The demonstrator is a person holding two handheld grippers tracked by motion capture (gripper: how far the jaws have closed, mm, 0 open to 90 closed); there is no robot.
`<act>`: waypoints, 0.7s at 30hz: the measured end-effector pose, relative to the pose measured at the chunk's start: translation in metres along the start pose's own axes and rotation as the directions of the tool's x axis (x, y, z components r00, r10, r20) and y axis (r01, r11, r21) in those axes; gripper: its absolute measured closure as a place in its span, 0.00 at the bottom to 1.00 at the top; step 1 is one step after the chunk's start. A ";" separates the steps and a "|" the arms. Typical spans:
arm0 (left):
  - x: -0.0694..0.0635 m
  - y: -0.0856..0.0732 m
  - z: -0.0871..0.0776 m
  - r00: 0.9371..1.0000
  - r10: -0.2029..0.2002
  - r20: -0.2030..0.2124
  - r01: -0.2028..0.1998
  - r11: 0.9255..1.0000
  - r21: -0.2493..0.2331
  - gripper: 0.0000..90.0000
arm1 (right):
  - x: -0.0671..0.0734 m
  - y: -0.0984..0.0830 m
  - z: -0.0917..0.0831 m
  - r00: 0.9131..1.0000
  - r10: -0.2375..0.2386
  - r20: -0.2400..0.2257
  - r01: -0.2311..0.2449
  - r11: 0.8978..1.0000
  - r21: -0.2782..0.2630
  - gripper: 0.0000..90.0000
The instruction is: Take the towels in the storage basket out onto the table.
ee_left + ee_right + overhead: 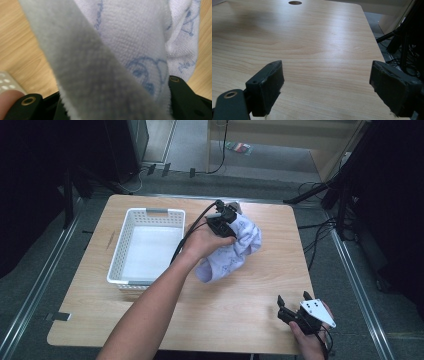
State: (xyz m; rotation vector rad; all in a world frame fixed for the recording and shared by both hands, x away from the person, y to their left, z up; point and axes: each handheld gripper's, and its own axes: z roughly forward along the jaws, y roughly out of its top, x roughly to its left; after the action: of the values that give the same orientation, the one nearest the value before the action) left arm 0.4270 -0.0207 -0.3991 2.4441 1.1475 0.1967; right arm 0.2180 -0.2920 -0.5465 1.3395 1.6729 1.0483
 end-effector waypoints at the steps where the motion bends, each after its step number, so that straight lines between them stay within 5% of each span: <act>1: -0.001 -0.001 0.003 1.000 -0.003 0.005 0.003 1.000 0.002 0.62 | 0.000 0.000 0.000 1.000 -0.001 0.000 0.001 1.000 0.000 0.14; 11: -0.014 -0.009 0.041 0.997 -0.016 0.078 0.014 0.999 0.031 0.59 | 0.000 0.000 0.000 1.000 0.002 0.001 -0.002 1.000 -0.002 0.14; 16: -0.018 -0.015 0.056 0.996 0.019 0.088 -0.023 0.999 0.049 0.54 | 0.000 0.000 0.000 1.000 0.001 -0.001 -0.001 1.000 -0.007 0.14; 17: -0.020 -0.016 0.057 0.996 0.025 0.088 -0.029 0.999 0.046 0.51 | 0.000 0.000 -0.001 1.000 0.000 -0.002 0.000 1.000 -0.010 0.14; 21: -0.023 -0.017 0.059 0.998 0.021 0.056 -0.025 0.998 0.066 0.15 | 0.000 0.000 -0.001 1.000 -0.001 -0.003 0.001 1.000 -0.011 0.14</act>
State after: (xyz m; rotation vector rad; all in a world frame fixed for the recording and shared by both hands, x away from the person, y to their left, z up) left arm 0.4181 -0.0478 -0.4585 2.5052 1.1197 0.0986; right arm 0.2173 -0.2923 -0.5465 1.3303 1.6670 1.0578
